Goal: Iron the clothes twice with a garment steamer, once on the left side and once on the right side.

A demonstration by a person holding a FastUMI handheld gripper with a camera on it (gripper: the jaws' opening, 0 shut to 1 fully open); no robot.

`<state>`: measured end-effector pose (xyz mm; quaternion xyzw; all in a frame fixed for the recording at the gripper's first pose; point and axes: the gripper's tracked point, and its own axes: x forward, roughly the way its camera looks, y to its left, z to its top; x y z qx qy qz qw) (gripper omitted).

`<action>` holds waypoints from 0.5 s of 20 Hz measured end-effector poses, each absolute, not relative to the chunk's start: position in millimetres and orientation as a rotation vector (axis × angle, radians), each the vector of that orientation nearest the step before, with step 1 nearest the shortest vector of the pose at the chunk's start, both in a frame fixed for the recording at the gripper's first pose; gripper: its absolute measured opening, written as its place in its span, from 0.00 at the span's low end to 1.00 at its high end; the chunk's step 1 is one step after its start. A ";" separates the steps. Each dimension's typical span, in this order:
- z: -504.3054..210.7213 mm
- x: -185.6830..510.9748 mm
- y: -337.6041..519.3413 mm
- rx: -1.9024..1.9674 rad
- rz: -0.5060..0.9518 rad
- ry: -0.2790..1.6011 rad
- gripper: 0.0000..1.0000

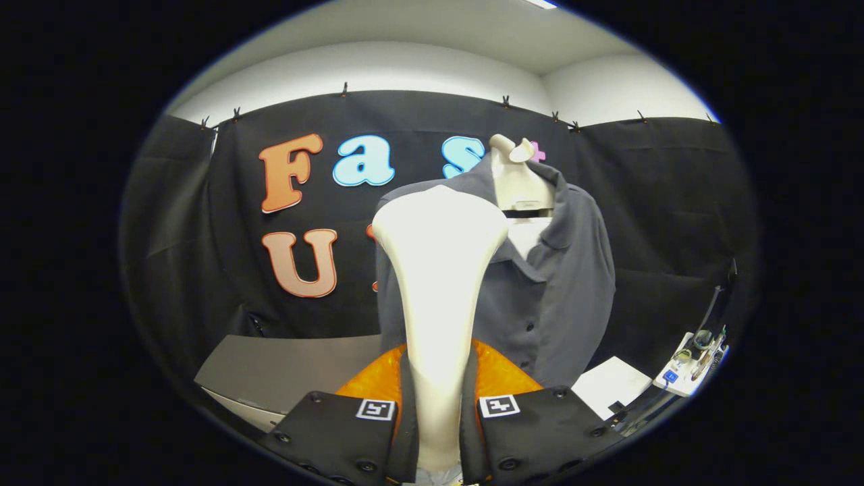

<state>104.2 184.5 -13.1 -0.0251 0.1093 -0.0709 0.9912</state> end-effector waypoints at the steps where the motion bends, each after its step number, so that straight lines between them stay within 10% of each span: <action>1: -11.7 107.6 173.9 -0.053 -0.139 0.214 0.32; 10: -30.7 158.2 110.9 -0.040 -0.042 0.220 0.32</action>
